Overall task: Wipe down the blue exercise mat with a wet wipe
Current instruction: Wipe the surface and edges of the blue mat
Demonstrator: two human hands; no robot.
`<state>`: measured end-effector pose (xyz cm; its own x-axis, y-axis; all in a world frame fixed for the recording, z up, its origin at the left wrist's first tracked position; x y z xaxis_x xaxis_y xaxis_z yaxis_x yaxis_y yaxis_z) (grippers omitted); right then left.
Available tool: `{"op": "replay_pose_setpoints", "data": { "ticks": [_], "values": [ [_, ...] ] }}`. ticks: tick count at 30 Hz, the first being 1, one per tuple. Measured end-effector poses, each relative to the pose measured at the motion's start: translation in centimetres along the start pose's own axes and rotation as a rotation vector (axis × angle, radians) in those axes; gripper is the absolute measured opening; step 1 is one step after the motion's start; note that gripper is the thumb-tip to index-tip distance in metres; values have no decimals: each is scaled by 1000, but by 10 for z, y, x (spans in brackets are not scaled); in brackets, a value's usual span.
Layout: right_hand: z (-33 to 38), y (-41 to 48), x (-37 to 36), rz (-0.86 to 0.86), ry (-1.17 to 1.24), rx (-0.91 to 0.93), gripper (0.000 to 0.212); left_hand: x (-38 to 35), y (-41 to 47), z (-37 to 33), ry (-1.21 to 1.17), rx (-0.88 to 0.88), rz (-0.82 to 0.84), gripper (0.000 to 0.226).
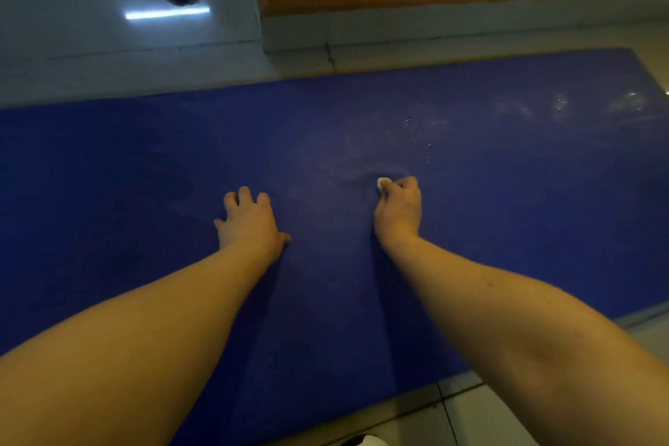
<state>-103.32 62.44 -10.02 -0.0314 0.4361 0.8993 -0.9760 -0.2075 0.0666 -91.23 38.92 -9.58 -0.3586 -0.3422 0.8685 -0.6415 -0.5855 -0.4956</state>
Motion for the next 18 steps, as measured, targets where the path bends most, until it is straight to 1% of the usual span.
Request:
{"op": "replay_pose_setpoints", "data": {
  "ticks": [2,3,4,5,6,7,8,9,10,11,12,13,14,15,16,17,18],
  "values": [
    [31,-20,-20,18,143,42,25,2,4,-4,-2,2,1,85],
    [47,-31,-35,39,165,120,26,4,8,-7,0,-1,2,84],
    [67,-45,-45,36,180,249,25,5,11,-8,3,-1,2,81],
    [83,-59,-58,61,222,397,21,6,13,-9,8,-2,3,77],
    [98,-73,-66,137,292,516,10,7,15,-9,15,0,7,74],
    [103,-83,-73,203,287,628,10,7,17,-8,28,4,16,72],
    [105,-82,-74,256,213,746,23,7,19,-6,40,11,32,71],
    [103,-75,-74,327,165,801,28,6,21,-3,51,16,51,71],
    [98,-67,-73,414,188,773,23,6,22,-1,58,16,68,72],
    [92,-53,-64,402,206,720,13,7,23,0,65,11,78,72],
    [83,-34,-50,297,182,647,12,8,25,1,72,1,83,72],
    [65,-14,-37,190,103,585,22,9,25,0,79,-6,85,72],
    [50,5,-27,152,50,507,22,10,26,0,90,-12,86,74],
    [36,22,-21,155,33,397,16,11,26,-1,104,-15,93,78],
    [24,33,-18,194,48,291,14,11,25,-1,116,-16,104,83],
    [14,43,-19,232,1,251,22,11,25,-2,125,-16,114,87],
    [9,50,-18,218,-59,228,29,11,26,-3,128,-15,122,90]
  ]
}}
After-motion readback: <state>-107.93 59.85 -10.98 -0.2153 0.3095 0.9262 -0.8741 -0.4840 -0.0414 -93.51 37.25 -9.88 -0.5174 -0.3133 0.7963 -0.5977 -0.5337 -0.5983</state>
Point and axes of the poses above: each hand's wrist, its own y-axis towards the middle knuckle, its own x-axis out of the back of the hand, z = x × y, the point moved 6 cm from there along y, towards the middle knuckle, and after that the axes turned 11 degrees about x, right-handed, at the moved point
